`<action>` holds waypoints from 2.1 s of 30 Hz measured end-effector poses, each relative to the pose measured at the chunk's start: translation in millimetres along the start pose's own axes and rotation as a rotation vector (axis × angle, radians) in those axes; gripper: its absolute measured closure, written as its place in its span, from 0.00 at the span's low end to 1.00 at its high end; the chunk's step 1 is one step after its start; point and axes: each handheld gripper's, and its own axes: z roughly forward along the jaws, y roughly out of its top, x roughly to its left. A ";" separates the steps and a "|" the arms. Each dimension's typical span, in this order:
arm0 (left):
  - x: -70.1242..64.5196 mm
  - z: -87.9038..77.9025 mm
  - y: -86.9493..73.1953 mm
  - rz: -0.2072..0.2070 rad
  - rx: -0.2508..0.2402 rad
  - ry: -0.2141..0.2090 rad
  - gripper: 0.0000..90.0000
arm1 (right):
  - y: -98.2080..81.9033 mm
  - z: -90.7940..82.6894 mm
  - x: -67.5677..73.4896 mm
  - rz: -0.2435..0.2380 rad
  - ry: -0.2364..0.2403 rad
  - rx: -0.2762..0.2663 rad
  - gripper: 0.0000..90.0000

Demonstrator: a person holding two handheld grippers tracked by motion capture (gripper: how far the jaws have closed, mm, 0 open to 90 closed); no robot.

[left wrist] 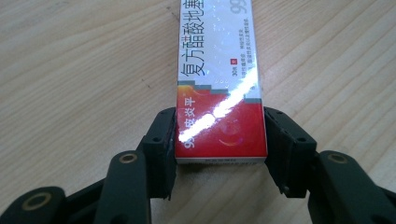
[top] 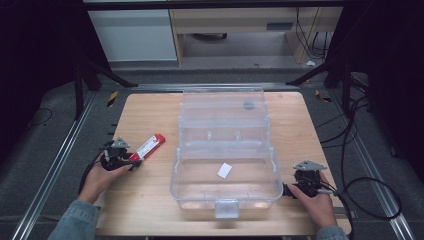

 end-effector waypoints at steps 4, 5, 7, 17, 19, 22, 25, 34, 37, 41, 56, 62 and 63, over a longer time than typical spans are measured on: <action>-11.9 -8.4 -10.4 0.025 0.002 -0.028 0.55 | 0.0 -0.1 0.0 0.000 0.000 0.001 0.01; -14.5 -11.1 -13.3 0.035 0.007 -0.033 0.55 | 0.0 -0.1 0.0 0.000 0.000 0.001 0.01; -20.2 -16.2 -19.6 0.043 0.008 -0.044 0.55 | 0.0 -0.1 0.0 0.000 -0.001 0.001 0.01; -34.5 -40.6 -45.5 0.091 0.045 -0.081 0.53 | 0.0 -0.1 0.0 0.000 -0.001 0.001 0.01; -32.4 -45.1 -46.8 0.068 0.014 -0.047 0.37 | 0.0 -0.1 0.0 0.000 -0.001 0.001 0.01; -33.7 -43.3 -45.2 0.089 0.016 -0.039 0.39 | 0.0 -0.1 0.0 0.000 -0.001 0.001 0.01; -34.9 -38.4 -43.9 0.108 0.028 -0.022 0.39 | 0.0 -0.1 0.0 0.000 -0.001 0.001 0.01; -26.5 -38.4 -33.1 0.099 0.010 0.021 0.35 | 0.0 -0.1 0.0 0.000 -0.001 0.001 0.01; -26.5 -35.6 -25.4 0.100 0.009 0.010 0.33 | 0.1 -0.1 0.0 0.000 0.000 0.001 0.01; -26.1 -29.4 -21.5 0.097 0.021 -0.002 0.33 | 0.0 -0.1 0.0 0.000 0.000 0.001 0.01; -23.3 -22.5 -15.8 0.111 0.136 -0.072 0.43 | 0.0 -0.1 0.0 0.000 0.000 0.001 0.01; -23.1 -21.3 -7.3 0.125 0.207 -0.085 0.47 | 0.0 -0.1 0.0 0.000 0.000 0.001 0.01; -22.7 -20.8 -4.1 0.134 0.231 -0.085 0.48 | 0.0 -0.1 0.0 0.000 0.000 0.001 0.01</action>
